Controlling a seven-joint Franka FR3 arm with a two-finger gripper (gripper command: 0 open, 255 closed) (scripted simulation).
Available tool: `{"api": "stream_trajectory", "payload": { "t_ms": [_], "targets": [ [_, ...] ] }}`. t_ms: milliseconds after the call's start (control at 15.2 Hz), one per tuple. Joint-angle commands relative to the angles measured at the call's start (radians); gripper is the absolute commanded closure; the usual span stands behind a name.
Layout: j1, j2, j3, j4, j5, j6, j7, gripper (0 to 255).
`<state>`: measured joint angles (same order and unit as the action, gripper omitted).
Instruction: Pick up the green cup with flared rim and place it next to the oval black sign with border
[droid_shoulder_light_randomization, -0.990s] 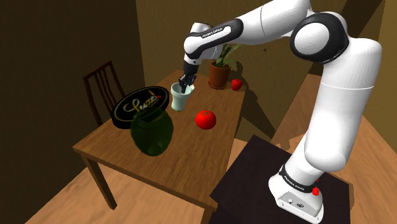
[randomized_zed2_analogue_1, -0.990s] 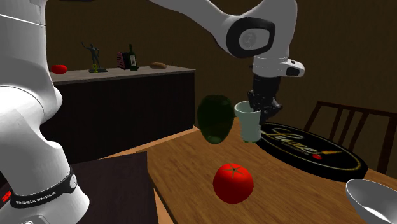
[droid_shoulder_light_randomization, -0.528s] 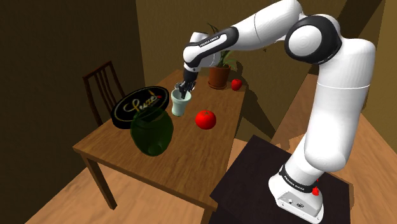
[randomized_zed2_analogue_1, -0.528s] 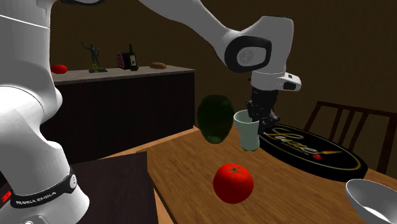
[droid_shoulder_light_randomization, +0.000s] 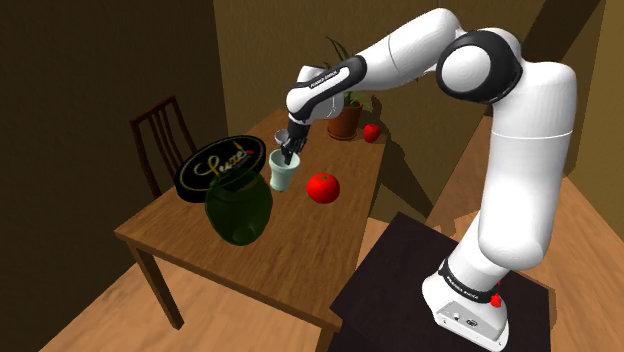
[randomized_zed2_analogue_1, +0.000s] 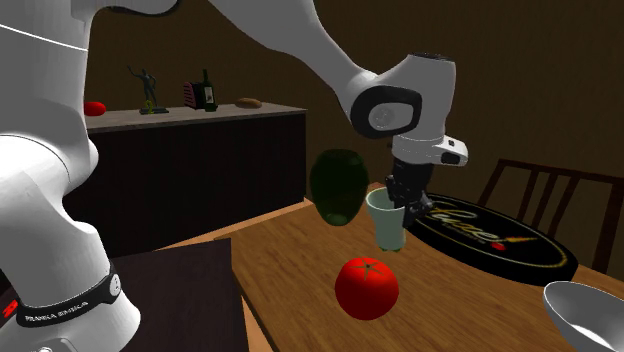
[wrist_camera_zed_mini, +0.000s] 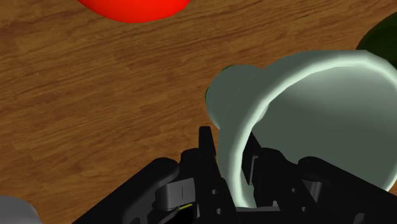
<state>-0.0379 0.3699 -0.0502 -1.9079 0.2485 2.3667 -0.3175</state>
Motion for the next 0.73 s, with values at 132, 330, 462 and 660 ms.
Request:
{"api": "stream_trajectory", "payload": {
  "t_ms": [132, 330, 462, 660],
  "targets": [
    [-0.002, 0.033, 0.005, -0.008, 0.010, 0.042, -0.011, 255],
    [-0.004, 0.059, 0.009, -0.014, 0.019, 0.073, -0.021, 255],
    [-0.004, 0.061, 0.009, -0.014, 0.019, 0.076, -0.022, 255],
    [-0.004, 0.061, 0.009, -0.014, 0.019, 0.076, -0.022, 255]
  ]
}}
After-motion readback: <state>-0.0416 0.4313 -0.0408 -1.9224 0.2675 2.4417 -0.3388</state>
